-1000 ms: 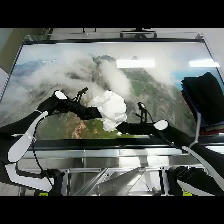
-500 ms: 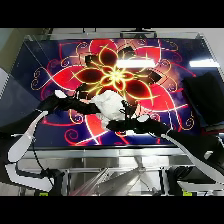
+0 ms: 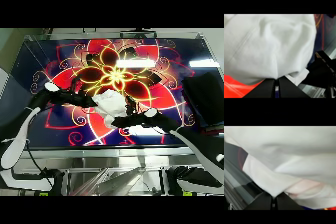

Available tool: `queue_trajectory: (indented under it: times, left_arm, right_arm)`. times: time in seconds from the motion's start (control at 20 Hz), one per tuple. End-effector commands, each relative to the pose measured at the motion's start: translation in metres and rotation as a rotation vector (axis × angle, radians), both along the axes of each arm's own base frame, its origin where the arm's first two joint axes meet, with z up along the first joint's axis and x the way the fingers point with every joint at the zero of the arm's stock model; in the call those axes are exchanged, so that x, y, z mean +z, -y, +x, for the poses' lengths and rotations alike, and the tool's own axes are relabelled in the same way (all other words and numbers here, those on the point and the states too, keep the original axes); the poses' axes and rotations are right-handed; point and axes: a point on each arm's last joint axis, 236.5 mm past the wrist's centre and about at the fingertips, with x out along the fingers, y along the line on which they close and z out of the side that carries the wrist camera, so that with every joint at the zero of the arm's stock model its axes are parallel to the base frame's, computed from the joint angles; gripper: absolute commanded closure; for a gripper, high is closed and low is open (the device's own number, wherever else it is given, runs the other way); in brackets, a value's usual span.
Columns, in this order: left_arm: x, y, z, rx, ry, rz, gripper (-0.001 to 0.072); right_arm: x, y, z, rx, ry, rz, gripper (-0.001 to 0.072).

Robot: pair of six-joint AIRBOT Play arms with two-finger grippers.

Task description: Fold the shirts.

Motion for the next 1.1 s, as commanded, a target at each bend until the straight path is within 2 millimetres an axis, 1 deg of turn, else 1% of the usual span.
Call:
queue_trajectory:
  times: [0.0,0.1,0.15,0.25,0.35,0.4,0.45,0.5,0.55,0.6,0.7,0.75,0.8,0.85,0.9,0.95,1.0,1.05]
  left_arm:
    - [0.076,-0.02,0.005,0.006,0.118,-0.052,0.0674]
    - [0.139,-0.031,0.004,0.022,0.228,-0.114,0.0674]
    - [0.177,-0.036,0.004,0.041,0.299,-0.163,0.0674]
    - [0.251,-0.043,-0.003,0.069,0.447,-0.251,0.0674]
    - [0.313,-0.052,-0.019,0.088,0.601,-0.278,0.0673]
    - [0.337,-0.057,-0.028,0.095,0.67,-0.269,0.0674]
    - [0.362,-0.063,-0.039,0.109,0.739,-0.259,0.0674]
    - [0.383,-0.068,-0.05,0.122,0.803,-0.248,0.0674]
    - [0.4,-0.071,-0.062,0.134,0.852,-0.239,0.0674]
    - [0.415,-0.074,-0.073,0.145,0.897,-0.229,0.0673]
    - [0.441,-0.077,-0.101,0.15,0.996,-0.195,0.0673]
    - [0.45,-0.08,-0.111,0.159,1.038,-0.167,0.0673]
    - [0.458,-0.086,-0.118,0.181,1.081,-0.125,0.0673]
    - [0.463,-0.093,-0.122,0.21,1.114,-0.08,0.0673]
    - [0.464,-0.098,-0.123,0.231,1.128,-0.051,0.0673]
    - [0.461,-0.102,-0.121,0.242,1.122,-0.037,0.0673]
    - [0.452,-0.104,-0.115,0.241,1.09,-0.045,0.0673]
    - [0.438,-0.103,-0.106,0.225,1.043,-0.057,0.0673]
  right_arm:
    - [0.035,0.064,0.017,-0.051,0.057,-0.089,0.0694]
    - [0.088,0.097,0.038,-0.15,0.18,-0.048,0.0694]
    - [0.12,0.114,0.045,-0.194,0.256,-0.029,0.0694]
    - [0.187,0.141,0.048,-0.259,0.41,0.004,0.0694]
    - [0.261,0.159,0.04,-0.307,0.601,0.035,0.0694]
    - [0.3,0.165,0.03,-0.315,0.72,0.032,0.0694]
    - [0.332,0.171,0.02,-0.317,0.83,0.022,0.0694]
    - [0.36,0.175,0.009,-0.329,0.909,0.019,0.0694]
    - [0.385,0.178,-0.002,-0.342,0.979,0.018,0.0694]
    - [0.407,0.179,-0.014,-0.347,1.038,0.02,0.0694]
    - [0.439,0.177,-0.034,-0.328,1.155,0.008,0.0694]
    - [0.453,0.177,-0.042,-0.311,1.221,-0.014,0.0694]
    - [0.464,0.177,-0.048,-0.303,1.269,-0.035,0.0694]
    - [0.47,0.179,-0.051,-0.305,1.29,-0.056,0.0694]
    - [0.471,0.18,-0.05,-0.305,1.291,-0.061,0.0693]
    - [0.464,0.18,-0.044,-0.297,1.271,-0.072,0.0693]
    - [0.449,0.178,-0.035,-0.265,1.219,-0.078,0.0693]
    - [0.43,0.174,-0.022,-0.224,1.145,-0.082,0.0693]
